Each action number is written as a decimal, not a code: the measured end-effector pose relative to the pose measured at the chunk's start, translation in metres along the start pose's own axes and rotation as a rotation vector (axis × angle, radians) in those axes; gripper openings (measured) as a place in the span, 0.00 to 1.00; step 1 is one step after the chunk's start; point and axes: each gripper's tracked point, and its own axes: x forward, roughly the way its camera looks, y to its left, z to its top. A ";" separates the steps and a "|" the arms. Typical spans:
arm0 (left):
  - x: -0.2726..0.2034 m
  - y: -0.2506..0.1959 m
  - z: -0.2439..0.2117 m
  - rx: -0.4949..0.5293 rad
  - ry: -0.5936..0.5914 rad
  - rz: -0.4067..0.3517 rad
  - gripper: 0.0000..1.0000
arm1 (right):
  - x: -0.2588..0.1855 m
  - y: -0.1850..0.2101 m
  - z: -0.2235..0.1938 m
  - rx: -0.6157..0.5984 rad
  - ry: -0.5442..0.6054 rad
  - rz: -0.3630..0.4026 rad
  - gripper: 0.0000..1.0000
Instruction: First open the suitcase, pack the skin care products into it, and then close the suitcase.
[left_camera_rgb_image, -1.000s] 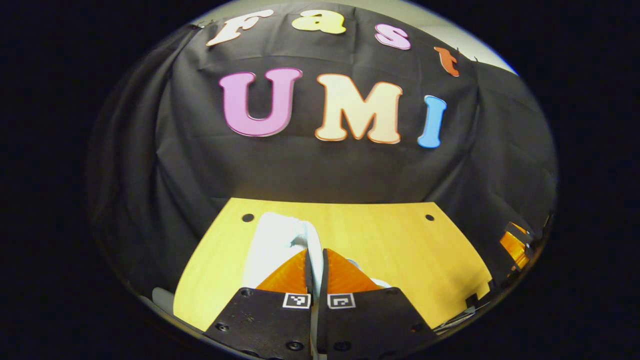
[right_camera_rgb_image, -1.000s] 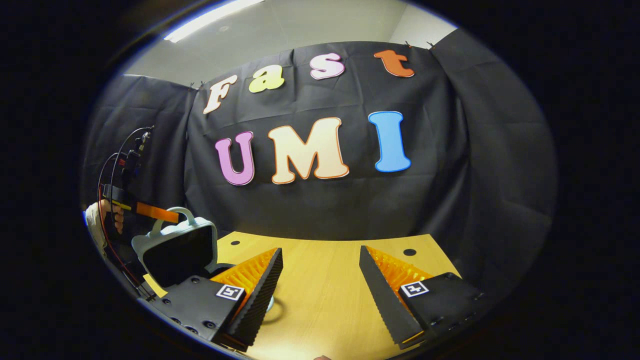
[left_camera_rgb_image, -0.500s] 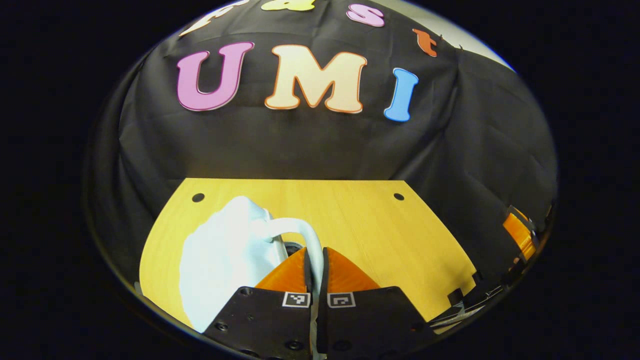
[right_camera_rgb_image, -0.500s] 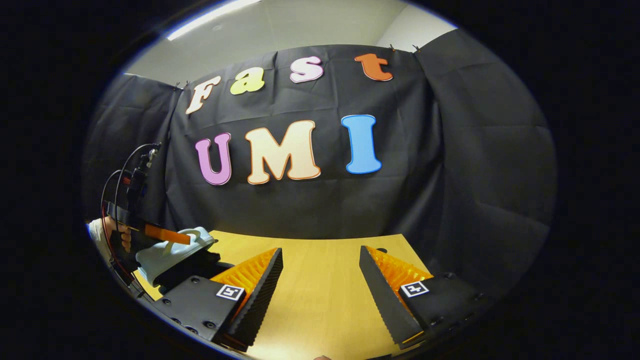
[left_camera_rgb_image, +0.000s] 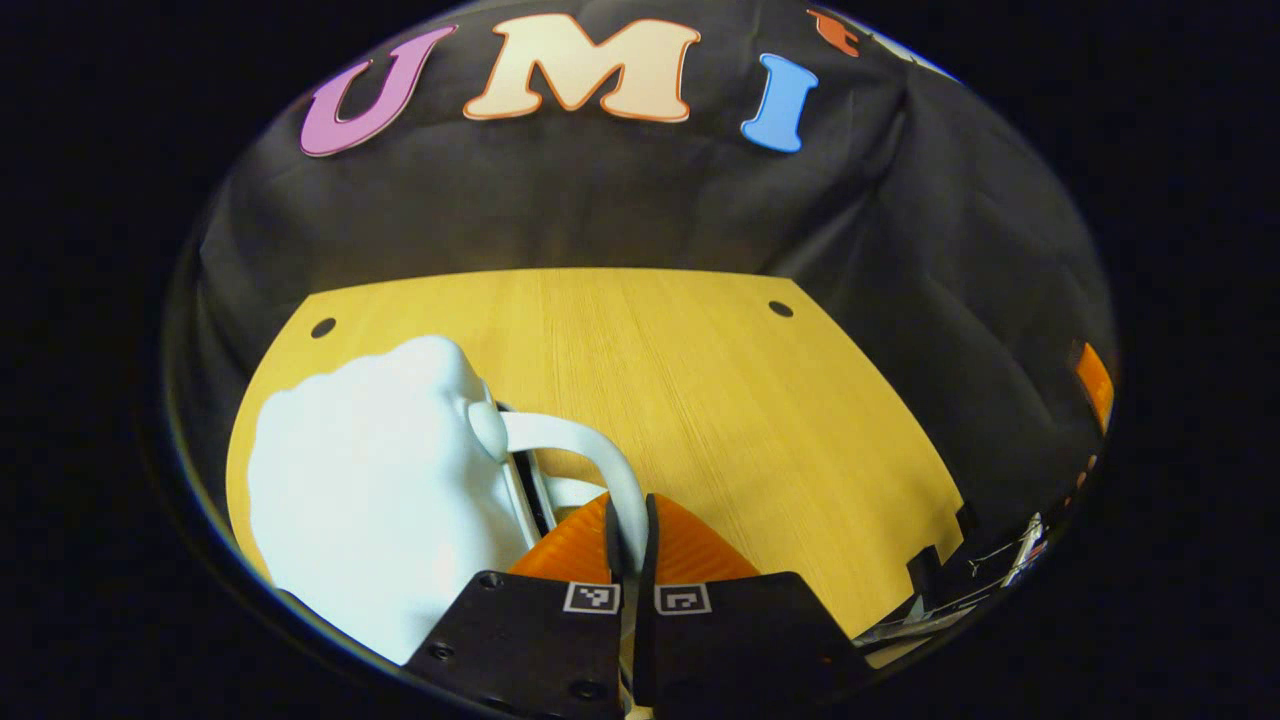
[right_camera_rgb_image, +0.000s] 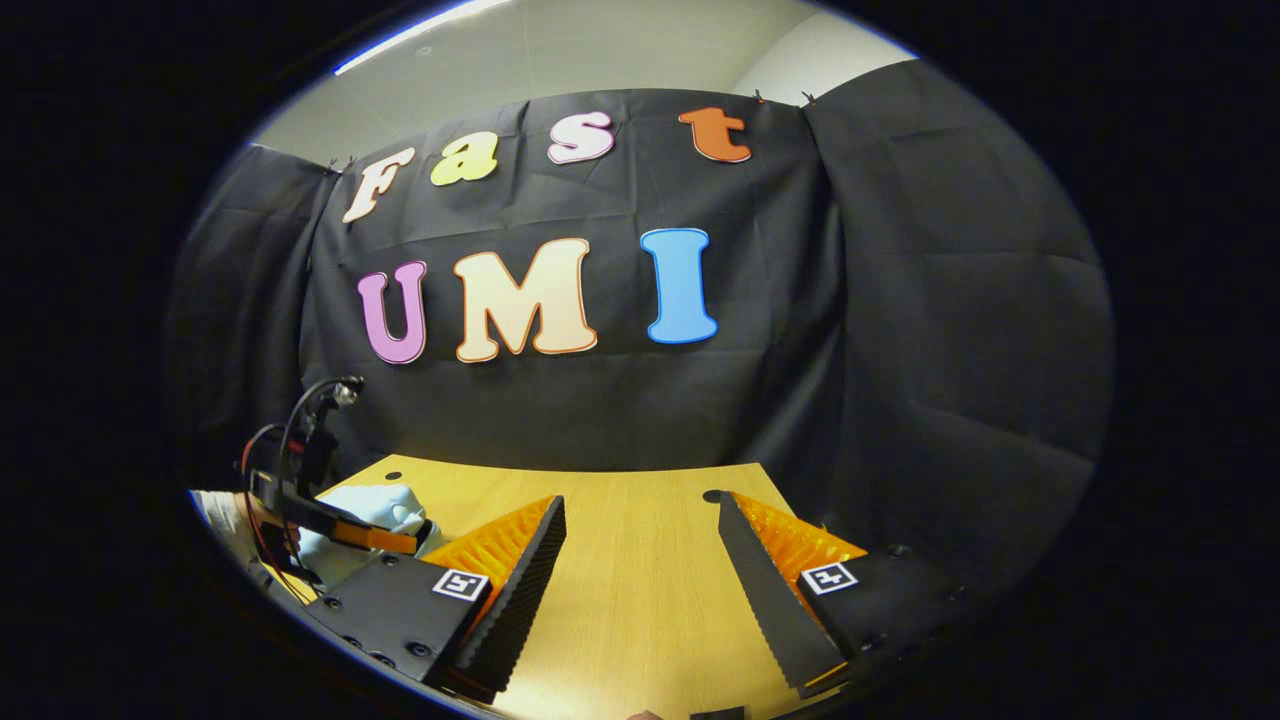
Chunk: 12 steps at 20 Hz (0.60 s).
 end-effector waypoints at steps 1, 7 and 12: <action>0.008 -0.003 -0.008 -0.004 0.018 0.000 0.00 | -0.002 -0.003 0.000 0.001 0.002 -0.005 0.97; 0.036 -0.001 -0.030 0.100 0.050 0.118 0.03 | -0.005 -0.021 0.001 0.008 -0.003 -0.010 0.94; 0.039 -0.023 -0.019 0.081 -0.028 0.169 0.59 | -0.005 -0.034 0.004 0.016 -0.017 0.023 0.94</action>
